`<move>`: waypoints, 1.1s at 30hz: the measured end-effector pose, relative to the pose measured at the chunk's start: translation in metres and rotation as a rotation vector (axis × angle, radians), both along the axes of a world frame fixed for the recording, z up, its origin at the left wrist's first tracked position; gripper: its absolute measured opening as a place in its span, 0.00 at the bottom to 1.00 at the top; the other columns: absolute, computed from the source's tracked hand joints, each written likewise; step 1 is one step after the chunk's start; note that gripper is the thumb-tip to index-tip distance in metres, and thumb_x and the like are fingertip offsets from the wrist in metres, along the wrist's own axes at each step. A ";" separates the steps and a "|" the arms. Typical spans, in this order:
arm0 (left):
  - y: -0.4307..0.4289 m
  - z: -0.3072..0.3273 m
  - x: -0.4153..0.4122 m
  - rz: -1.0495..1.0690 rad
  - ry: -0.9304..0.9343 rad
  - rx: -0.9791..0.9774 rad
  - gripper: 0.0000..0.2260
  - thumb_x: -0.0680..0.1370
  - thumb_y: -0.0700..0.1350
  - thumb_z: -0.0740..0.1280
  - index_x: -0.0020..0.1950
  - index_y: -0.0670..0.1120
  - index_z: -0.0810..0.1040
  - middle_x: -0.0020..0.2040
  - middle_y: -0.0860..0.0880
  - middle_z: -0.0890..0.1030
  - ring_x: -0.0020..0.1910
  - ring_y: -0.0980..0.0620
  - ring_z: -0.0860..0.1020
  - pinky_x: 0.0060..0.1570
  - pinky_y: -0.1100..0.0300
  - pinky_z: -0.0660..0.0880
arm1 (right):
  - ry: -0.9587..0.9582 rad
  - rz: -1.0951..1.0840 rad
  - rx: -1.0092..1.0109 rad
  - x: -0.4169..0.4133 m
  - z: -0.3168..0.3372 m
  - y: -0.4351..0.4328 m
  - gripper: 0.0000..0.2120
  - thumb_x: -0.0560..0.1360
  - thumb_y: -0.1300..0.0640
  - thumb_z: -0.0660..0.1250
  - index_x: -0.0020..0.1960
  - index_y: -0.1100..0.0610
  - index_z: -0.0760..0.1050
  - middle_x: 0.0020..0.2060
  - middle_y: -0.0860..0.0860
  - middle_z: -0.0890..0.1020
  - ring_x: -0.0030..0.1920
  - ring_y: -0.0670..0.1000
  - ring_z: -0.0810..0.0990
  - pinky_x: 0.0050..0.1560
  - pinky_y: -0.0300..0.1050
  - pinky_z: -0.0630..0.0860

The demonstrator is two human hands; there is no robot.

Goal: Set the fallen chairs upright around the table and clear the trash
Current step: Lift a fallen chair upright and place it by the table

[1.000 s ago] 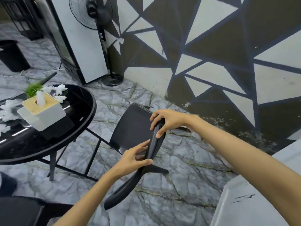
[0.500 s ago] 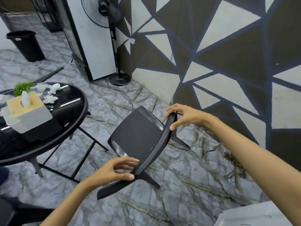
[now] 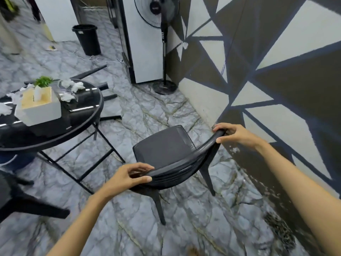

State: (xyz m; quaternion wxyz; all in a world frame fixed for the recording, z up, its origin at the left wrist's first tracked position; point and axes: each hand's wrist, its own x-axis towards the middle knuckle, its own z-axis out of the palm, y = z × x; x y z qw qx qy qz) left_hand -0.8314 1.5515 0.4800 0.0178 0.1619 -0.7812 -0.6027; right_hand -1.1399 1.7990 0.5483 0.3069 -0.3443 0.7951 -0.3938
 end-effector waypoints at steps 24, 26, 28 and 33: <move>0.069 -0.014 -0.100 0.450 0.024 -0.190 0.10 0.68 0.44 0.74 0.50 0.51 0.84 0.52 0.52 0.76 0.50 0.68 0.74 0.50 0.75 0.69 | -0.184 -0.061 -0.063 -0.111 -0.055 0.078 0.22 0.62 0.50 0.78 0.55 0.45 0.78 0.72 0.48 0.64 0.72 0.47 0.61 0.73 0.50 0.59; 0.059 -0.005 -0.107 0.431 0.027 -0.192 0.09 0.68 0.43 0.74 0.48 0.50 0.84 0.51 0.51 0.77 0.48 0.69 0.74 0.48 0.77 0.69 | -0.178 -0.118 -0.084 -0.112 -0.056 0.076 0.25 0.58 0.43 0.79 0.53 0.45 0.79 0.70 0.47 0.66 0.71 0.48 0.63 0.71 0.48 0.62; 0.046 0.002 -0.110 0.424 0.029 -0.192 0.08 0.68 0.42 0.74 0.46 0.50 0.84 0.49 0.52 0.77 0.46 0.69 0.75 0.47 0.75 0.70 | -0.156 -0.148 -0.089 -0.110 -0.058 0.070 0.31 0.51 0.35 0.78 0.51 0.44 0.80 0.68 0.47 0.69 0.69 0.47 0.66 0.66 0.45 0.65; 0.021 -0.001 -0.085 0.469 -0.013 -0.174 0.11 0.70 0.43 0.73 0.51 0.46 0.83 0.57 0.48 0.79 0.59 0.57 0.74 0.60 0.61 0.68 | -0.101 -0.175 -0.153 -0.081 -0.068 0.046 0.15 0.68 0.55 0.75 0.54 0.51 0.78 0.64 0.49 0.70 0.64 0.45 0.67 0.61 0.39 0.62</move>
